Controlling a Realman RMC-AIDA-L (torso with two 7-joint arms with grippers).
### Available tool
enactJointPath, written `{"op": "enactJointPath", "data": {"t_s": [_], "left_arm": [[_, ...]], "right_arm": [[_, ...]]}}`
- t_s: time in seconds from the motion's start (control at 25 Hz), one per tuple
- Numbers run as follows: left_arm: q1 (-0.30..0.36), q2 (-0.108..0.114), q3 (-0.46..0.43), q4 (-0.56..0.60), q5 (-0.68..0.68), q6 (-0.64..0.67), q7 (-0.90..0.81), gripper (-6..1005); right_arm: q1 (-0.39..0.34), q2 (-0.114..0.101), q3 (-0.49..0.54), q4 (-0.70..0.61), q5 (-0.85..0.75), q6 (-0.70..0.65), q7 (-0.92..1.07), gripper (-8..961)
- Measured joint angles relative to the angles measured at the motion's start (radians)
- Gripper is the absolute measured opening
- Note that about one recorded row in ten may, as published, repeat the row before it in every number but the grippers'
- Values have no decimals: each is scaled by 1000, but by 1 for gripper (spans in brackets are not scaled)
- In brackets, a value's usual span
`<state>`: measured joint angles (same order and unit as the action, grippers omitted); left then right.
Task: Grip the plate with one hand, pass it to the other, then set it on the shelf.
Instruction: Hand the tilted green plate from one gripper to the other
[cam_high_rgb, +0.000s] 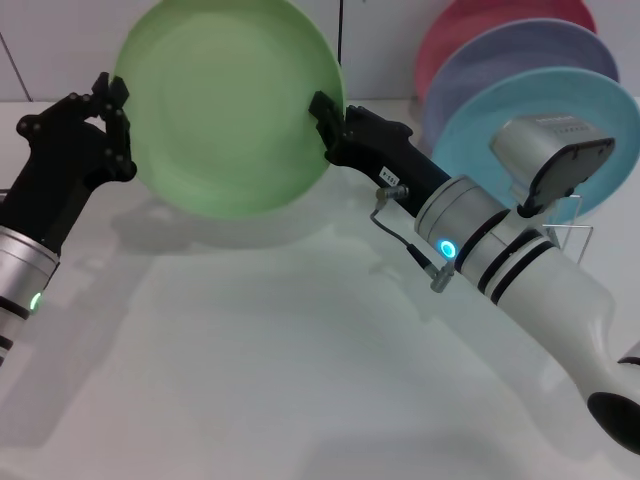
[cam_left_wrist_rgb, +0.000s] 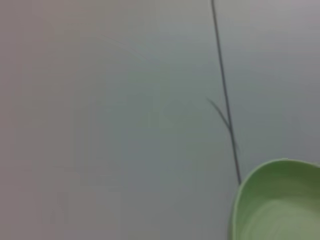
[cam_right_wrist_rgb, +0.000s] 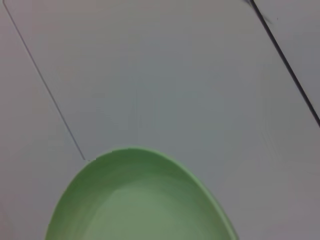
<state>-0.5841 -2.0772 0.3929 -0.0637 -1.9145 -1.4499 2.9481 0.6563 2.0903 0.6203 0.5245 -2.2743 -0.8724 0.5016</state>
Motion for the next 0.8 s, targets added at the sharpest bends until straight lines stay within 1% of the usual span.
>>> {"op": "enactJointPath", "data": {"t_s": [0.04,0.28,0.52,0.8], "left_arm": [[0,1,0,0,7,-3,0,34],[8,0,-6,1,21,-40,-1,156],[24,1,-21,8,22,-84,-1,340],[27,-1,-21,6,24,-92,-1,546]], "right_arm": [[0,0,0,1,0,0,0,92],[0,0,-2,3,0,0,0,93],[1,1,-6,4,-1,-1,0,94],[0,0,-11,8,-1,-1,0,91]]}}
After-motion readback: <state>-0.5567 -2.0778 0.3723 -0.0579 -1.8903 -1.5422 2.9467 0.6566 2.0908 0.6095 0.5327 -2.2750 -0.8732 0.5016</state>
